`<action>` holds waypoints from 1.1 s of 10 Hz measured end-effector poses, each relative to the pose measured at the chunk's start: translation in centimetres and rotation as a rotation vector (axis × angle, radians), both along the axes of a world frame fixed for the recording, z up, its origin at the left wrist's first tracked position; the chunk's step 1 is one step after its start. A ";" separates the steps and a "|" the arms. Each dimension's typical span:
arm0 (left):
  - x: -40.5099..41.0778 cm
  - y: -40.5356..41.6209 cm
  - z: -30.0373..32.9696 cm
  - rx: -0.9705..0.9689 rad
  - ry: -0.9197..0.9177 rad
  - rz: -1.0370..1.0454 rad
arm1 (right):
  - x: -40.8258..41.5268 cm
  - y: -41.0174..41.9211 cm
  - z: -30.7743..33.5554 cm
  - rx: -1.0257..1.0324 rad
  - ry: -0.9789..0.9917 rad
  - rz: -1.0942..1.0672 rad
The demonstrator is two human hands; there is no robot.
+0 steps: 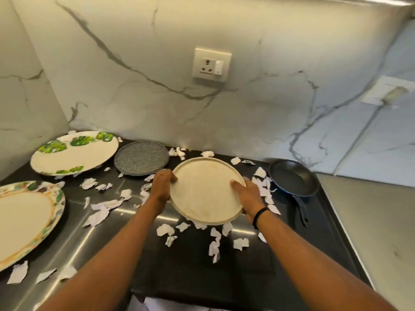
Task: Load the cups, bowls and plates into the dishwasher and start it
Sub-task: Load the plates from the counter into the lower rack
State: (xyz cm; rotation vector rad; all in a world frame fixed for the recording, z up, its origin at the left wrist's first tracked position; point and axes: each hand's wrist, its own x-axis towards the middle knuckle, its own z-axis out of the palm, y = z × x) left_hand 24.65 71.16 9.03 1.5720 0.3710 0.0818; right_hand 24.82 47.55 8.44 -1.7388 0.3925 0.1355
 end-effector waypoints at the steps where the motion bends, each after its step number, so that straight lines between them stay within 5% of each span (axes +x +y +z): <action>1: -1.1 -5.1 0.2 0.046 0.003 -0.101 | -4.2 -4.6 -0.5 0.048 -0.045 -0.134; 6: -17.2 -39.7 -0.3 0.127 0.075 -0.731 | -31.0 -33.0 -2.4 0.146 -0.144 -0.953; 11: -33.7 -61.0 -10.3 0.373 0.407 -1.404 | -55.8 -40.2 -11.6 0.400 -0.025 -1.694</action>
